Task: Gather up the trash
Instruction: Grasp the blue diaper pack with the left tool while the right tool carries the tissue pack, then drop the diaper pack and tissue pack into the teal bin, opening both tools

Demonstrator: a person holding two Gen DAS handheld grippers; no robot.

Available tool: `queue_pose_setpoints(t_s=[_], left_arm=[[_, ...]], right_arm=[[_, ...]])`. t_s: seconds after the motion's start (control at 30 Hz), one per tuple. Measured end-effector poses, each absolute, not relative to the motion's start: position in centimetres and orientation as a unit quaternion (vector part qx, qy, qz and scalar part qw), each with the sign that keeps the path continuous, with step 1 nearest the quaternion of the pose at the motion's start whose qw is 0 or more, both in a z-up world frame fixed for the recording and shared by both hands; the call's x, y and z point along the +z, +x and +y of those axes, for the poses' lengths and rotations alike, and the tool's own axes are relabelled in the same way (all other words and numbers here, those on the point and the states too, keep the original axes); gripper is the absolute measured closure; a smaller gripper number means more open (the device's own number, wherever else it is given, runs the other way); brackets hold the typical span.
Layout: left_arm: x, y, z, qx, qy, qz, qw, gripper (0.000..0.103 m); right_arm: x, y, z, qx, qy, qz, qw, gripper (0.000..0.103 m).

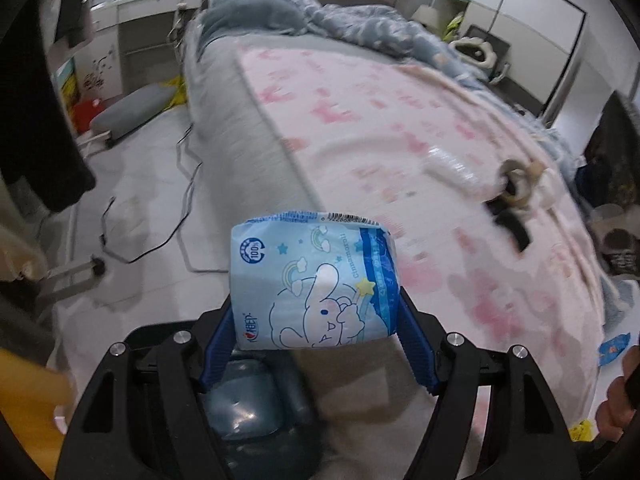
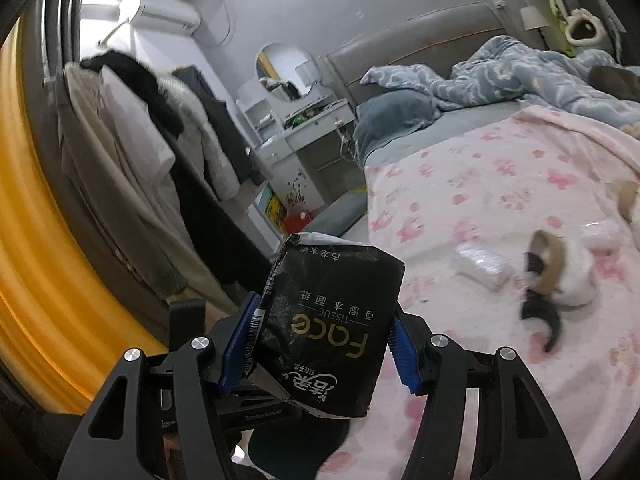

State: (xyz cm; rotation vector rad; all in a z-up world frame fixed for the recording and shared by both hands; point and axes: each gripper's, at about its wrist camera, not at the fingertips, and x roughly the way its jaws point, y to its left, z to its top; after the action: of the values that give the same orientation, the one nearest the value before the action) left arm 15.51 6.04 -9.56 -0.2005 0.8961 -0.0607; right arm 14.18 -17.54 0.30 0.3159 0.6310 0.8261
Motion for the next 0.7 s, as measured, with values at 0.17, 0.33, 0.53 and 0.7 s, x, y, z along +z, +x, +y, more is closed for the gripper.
queue_pose_setpoints(t_s=[0.17, 0.33, 0.53, 0.7], left_arm=[[-11.6, 14.9, 9.0, -0.003, -0.092, 0.465, 0.881, 0.028], [-14.0, 14.4, 11.5, 0.013, -0.094, 0.499, 0.862, 0.028], [-17.4, 13.4, 13.9, 0.024, -0.089, 0.543, 0.835, 0.028], [-19.8, 12.7, 15.1, 0.021, -0.094, 0.582, 0.807, 0.028]], right_arm=[[-0.3, 13.9, -14.2, 0.405, 0.129, 0.316, 0.848, 0.042], [-0.9, 13.7, -11.8, 0.408, 0.113, 0.329, 0.844, 0.041], [-1.8, 13.2, -7.8, 0.410, 0.070, 0.349, 0.840, 0.042], [-2.8, 13.2, -4.7, 0.403, 0.030, 0.367, 0.838, 0.042]])
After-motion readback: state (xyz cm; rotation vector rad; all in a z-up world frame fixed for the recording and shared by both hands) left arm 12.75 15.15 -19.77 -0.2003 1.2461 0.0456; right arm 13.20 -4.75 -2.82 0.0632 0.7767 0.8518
